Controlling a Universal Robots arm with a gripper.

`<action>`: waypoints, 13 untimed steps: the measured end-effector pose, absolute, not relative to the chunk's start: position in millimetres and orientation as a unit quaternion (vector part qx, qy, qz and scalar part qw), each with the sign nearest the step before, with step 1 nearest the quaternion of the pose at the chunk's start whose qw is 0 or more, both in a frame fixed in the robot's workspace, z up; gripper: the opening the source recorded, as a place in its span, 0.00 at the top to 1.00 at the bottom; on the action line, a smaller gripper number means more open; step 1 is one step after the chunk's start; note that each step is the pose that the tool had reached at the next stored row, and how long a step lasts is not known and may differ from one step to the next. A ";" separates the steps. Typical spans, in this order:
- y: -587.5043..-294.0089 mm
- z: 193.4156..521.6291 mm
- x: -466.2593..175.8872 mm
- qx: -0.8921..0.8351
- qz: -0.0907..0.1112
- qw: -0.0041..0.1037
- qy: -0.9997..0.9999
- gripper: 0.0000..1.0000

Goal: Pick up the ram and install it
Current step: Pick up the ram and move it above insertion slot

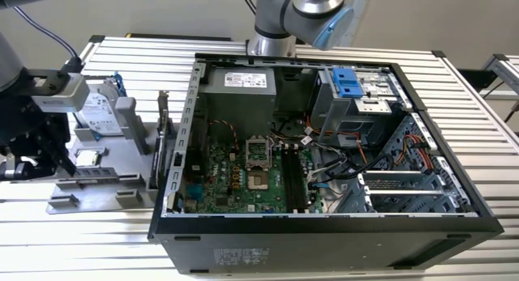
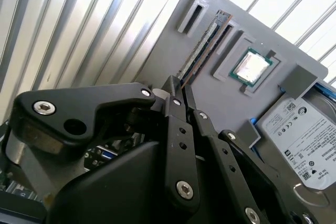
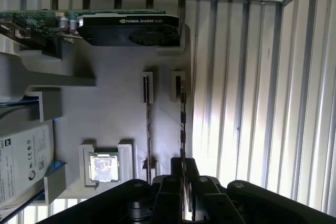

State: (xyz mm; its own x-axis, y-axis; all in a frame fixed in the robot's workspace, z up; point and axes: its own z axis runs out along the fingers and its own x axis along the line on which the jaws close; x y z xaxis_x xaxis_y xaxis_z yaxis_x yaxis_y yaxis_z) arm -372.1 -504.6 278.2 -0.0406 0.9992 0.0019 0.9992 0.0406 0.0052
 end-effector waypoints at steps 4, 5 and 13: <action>-504.6 280.4 -372.1 0.693 0.003 0.001 0.721 1.00; -504.6 280.8 -372.1 0.693 0.003 0.001 0.721 1.00; -504.6 281.7 -372.2 0.693 0.003 0.001 0.721 1.00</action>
